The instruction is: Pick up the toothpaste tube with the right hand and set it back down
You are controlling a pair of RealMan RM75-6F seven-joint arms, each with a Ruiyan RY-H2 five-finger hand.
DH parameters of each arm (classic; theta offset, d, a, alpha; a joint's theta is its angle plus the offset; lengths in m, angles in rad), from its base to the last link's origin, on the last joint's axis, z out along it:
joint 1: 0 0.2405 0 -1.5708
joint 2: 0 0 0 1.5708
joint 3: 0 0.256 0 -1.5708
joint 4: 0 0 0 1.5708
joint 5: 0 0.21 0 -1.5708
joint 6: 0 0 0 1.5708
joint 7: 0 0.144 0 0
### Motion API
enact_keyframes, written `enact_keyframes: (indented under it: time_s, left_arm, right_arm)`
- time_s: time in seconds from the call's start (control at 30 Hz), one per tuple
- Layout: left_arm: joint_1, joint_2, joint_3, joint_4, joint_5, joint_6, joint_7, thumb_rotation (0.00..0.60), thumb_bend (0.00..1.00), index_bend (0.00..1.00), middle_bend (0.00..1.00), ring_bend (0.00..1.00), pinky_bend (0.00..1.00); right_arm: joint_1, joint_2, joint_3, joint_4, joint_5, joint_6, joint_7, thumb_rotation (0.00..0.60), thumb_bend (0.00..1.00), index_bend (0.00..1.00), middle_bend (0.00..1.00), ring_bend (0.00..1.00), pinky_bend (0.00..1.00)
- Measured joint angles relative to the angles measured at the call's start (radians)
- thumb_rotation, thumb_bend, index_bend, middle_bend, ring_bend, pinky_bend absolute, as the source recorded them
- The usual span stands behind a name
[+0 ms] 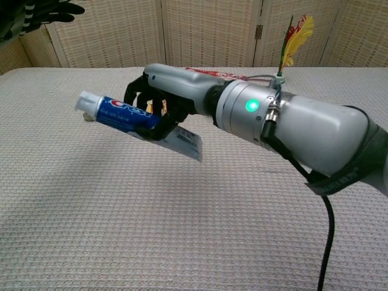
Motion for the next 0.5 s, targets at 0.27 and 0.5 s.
enact_keyframes:
  time_s: [0.27,0.5]
  left_arm:
    - [0.015,0.014,0.01,0.032,-0.025,-0.014,0.007,0.0,0.14,0.02,0.02,0.0,0.0]
    - [0.021,0.007,0.014,0.045,-0.04,-0.025,0.026,0.0,0.14,0.01,0.02,0.0,0.0]
  right_arm:
    - [0.033,0.132,-0.123,-0.023,0.145,-0.038,-0.263,0.6,0.96,0.56,0.46,0.6,0.51]
    - [0.044,0.123,-0.167,0.012,0.184,-0.044,-0.296,0.6,0.96,0.32,0.31,0.46,0.39]
